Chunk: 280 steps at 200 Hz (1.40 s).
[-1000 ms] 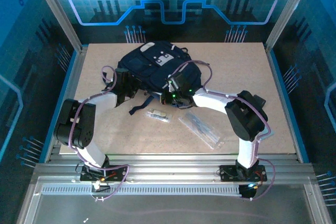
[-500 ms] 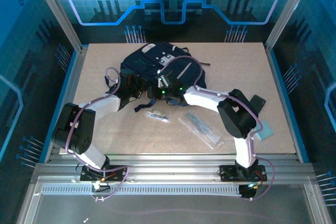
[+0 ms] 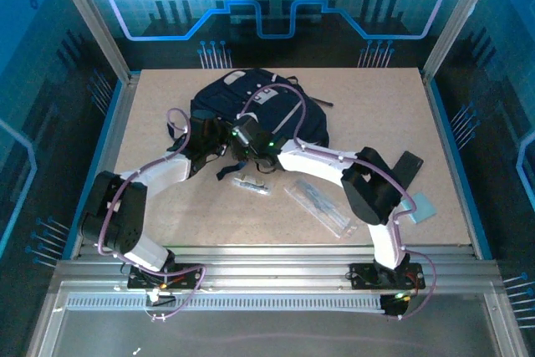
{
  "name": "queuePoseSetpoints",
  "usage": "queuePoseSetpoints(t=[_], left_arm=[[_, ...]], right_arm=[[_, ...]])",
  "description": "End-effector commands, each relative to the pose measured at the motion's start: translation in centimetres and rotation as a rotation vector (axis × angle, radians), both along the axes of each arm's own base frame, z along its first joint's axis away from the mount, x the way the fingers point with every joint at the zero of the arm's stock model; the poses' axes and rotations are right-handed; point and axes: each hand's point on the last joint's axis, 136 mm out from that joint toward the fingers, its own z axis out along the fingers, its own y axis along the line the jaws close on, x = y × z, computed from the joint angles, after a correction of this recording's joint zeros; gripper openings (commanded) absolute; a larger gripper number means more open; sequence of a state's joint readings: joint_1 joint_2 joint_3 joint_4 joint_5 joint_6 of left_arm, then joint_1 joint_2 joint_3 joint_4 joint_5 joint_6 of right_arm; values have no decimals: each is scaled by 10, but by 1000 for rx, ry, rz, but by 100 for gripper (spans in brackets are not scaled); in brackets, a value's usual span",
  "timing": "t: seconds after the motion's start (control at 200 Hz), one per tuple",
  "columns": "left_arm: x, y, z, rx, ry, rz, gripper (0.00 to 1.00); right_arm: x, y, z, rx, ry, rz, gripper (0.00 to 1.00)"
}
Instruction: Pack books, pencil case, and school supplies into a backpack
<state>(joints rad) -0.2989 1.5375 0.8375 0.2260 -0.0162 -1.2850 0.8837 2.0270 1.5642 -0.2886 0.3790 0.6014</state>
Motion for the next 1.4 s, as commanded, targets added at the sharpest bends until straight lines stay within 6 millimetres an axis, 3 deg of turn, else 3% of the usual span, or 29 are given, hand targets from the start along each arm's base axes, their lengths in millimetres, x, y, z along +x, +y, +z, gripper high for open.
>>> queuePoseSetpoints(t=[0.0,0.2,0.47,0.81,0.971,1.121,1.236,1.396], left_arm=[[-18,-46,62,-111,-130,-147,0],[-19,-45,67,-117,-141,-137,0],[-22,-46,63,-123,-138,-124,0],[-18,-39,55,-102,-137,-84,0],[-12,-41,54,-105,-139,-86,0],[-5,-39,57,-76,-151,-89,0],[5,-29,55,-27,-155,-78,0],[19,-10,41,2,-144,-47,0]], right_arm=[[36,-43,-5,-178,-129,-250,45],[42,-55,-7,-188,-133,-340,34],[52,-49,-7,15,-71,-403,36],[45,-67,3,71,-56,-368,0],[38,-74,7,91,-7,-295,0],[29,-68,10,146,71,-173,0],[18,-63,1,188,199,-76,0],[-6,-71,-22,271,424,-17,0]])
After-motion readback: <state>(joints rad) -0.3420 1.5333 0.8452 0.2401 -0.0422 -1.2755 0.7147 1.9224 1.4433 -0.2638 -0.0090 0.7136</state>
